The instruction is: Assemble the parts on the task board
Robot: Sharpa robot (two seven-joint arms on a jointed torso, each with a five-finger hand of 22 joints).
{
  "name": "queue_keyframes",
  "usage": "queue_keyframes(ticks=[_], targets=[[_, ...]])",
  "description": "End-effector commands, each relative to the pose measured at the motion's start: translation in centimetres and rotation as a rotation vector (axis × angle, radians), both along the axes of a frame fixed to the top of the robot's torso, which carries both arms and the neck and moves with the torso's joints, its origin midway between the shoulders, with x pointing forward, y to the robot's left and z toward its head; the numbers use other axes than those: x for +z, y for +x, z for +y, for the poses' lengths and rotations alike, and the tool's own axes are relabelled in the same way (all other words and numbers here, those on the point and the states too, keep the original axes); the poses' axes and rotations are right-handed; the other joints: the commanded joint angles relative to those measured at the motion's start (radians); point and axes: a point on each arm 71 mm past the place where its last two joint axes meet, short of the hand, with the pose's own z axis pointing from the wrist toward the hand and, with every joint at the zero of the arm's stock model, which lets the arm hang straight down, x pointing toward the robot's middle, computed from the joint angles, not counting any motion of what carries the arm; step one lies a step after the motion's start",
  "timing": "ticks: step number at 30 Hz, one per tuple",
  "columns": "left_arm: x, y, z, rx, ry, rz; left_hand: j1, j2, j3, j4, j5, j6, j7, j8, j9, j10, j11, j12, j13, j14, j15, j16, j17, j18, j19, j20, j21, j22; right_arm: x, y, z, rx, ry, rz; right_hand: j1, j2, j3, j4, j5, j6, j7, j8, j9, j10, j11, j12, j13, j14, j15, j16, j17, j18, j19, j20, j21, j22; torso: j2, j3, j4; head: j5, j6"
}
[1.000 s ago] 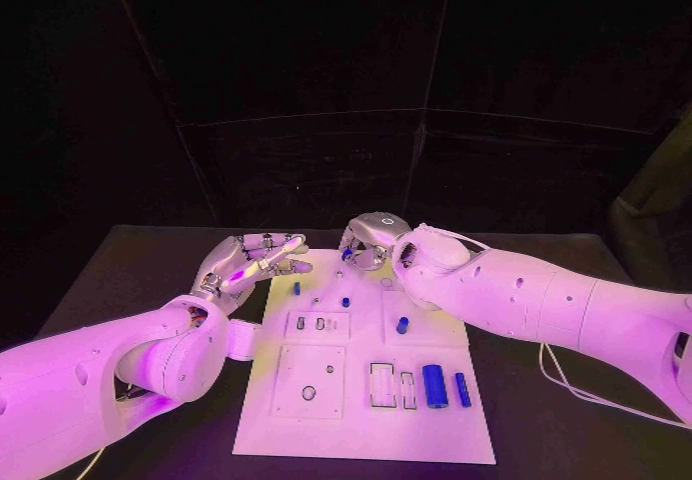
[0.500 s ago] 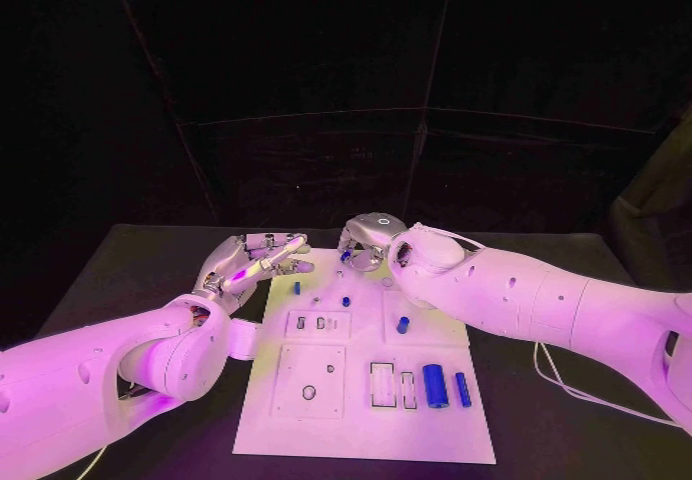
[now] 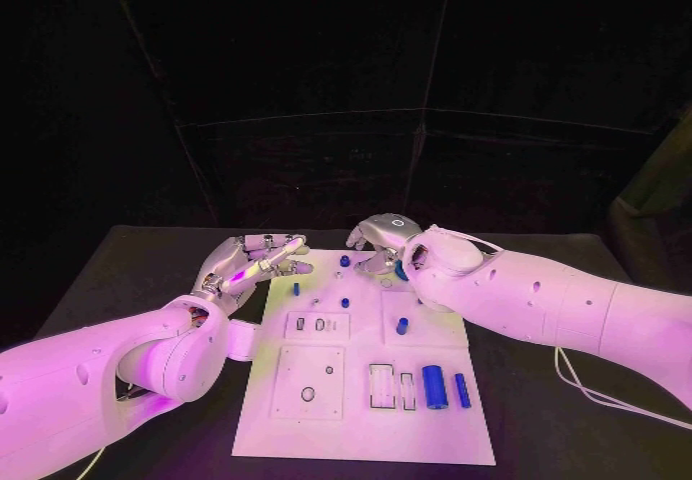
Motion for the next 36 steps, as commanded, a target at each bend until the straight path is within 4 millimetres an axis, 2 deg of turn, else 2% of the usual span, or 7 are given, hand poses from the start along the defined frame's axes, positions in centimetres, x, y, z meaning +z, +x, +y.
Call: queue_keyframes(ticks=[1,7,10,11,14,16,36], targets=[[0.2,0.0,0.0,-0.013,-0.004,-0.008,-0.001,0.013,0.000,-0.006,0.000,-0.001,0.009,-0.003,-0.001,-0.002,0.005,-0.003,-0.001,0.002,0.003,-0.006,0.002,0.014,0.007,0.002,-0.003,-0.001,1.3,-0.5,-2.0,-0.044,0.079,-0.014,-0.012,0.015,-0.005,0.027,0.020,0.053,-0.010,0.018,0.007,0.117,-0.020,0.057,0.017,0.037,-0.013,0.072,0.098,-0.023,0.079,-0.010,0.059,0.109,0.000,0.0001,-0.0046,-0.003,0.004],[0.2,0.0,0.2,-0.011,-0.003,-0.008,-0.001,0.013,0.001,-0.006,0.000,-0.001,0.009,-0.004,-0.001,-0.002,0.005,-0.004,-0.001,0.002,0.003,-0.006,0.002,0.014,0.007,0.002,-0.003,-0.002,2.1,-1.1,-6.8,-0.165,0.144,0.101,-0.090,-0.046,-0.088,0.112,0.087,0.077,-0.064,0.019,0.002,0.385,-0.086,0.239,0.137,0.096,-0.069,0.251,0.351,-0.062,0.217,-0.063,0.167,0.311,0.000,0.0022,-0.0134,-0.004,0.008],[0.1,0.0,0.2,-0.011,-0.002,-0.008,-0.001,0.013,0.001,-0.007,0.000,-0.001,0.009,-0.004,-0.001,-0.002,0.005,-0.004,-0.001,0.002,0.003,-0.007,0.002,0.014,0.007,0.002,-0.003,-0.002,2.0,-1.3,-8.8,-0.216,0.133,0.156,-0.091,-0.057,-0.208,0.192,0.115,0.055,-0.061,0.006,-0.002,0.375,-0.085,0.360,0.268,0.107,-0.068,0.345,0.493,-0.074,0.251,-0.068,0.197,0.369,0.001,0.0034,-0.0156,-0.005,0.010],[0.1,0.0,0.2,-0.011,-0.002,-0.007,-0.001,0.013,0.001,-0.007,0.000,-0.001,0.009,-0.004,-0.001,-0.002,0.005,-0.004,-0.001,0.002,0.003,-0.007,0.002,0.014,0.007,0.002,-0.003,-0.002,1.9,-1.4,-9.3,-0.230,0.126,0.169,-0.021,-0.040,-0.324,0.254,0.140,0.048,-0.059,0.004,0.001,0.322,-0.080,0.469,0.402,0.101,-0.062,0.375,0.527,-0.075,0.254,-0.062,0.204,0.378,0.001,0.0042,-0.0166,-0.004,0.009],[0.1,0.1,0.2,-0.011,-0.002,-0.007,-0.001,0.013,0.001,-0.007,0.000,-0.001,0.009,-0.004,-0.001,-0.002,0.005,-0.004,-0.001,0.002,0.003,-0.007,0.002,0.014,0.007,0.002,-0.003,-0.002,1.8,-1.4,-10.4,-0.256,0.099,0.192,0.024,-0.057,-0.391,0.388,0.137,0.038,-0.048,0.004,-0.002,0.278,-0.072,0.591,0.568,0.100,-0.055,0.401,0.574,-0.077,0.256,-0.053,0.210,0.392,0.002,0.0031,-0.0150,-0.009,0.010],[0.1,0.1,0.2,-0.012,-0.002,-0.007,-0.001,0.013,0.001,-0.007,0.000,-0.002,0.009,-0.004,-0.001,-0.002,0.005,-0.005,-0.001,0.002,0.003,-0.007,0.002,0.014,0.007,0.002,-0.003,-0.002,1.7,-1.4,-10.7,-0.266,0.084,0.204,0.048,-0.062,-0.403,0.419,0.144,0.039,-0.047,0.006,-0.002,0.277,-0.071,0.640,0.631,0.103,-0.053,0.414,0.596,-0.078,0.260,-0.053,0.213,0.400,0.002,0.0025,-0.0130,-0.014,0.011],[0.0,0.3,0.2,-0.011,-0.001,-0.005,-0.001,0.014,0.001,-0.007,0.000,-0.001,0.009,-0.004,-0.001,-0.002,0.005,-0.005,-0.001,0.002,0.003,-0.007,0.002,0.014,0.007,0.003,-0.003,-0.002,0.9,-0.5,-9.7,-0.259,0.004,0.246,0.156,-0.009,-0.383,0.379,0.160,0.049,-0.048,0.020,-0.001,0.353,-0.071,0.990,1.029,0.126,-0.050,0.498,0.765,-0.088,0.286,-0.049,0.236,0.451,0.002,0.0010,-0.0108,-0.014,0.002]])
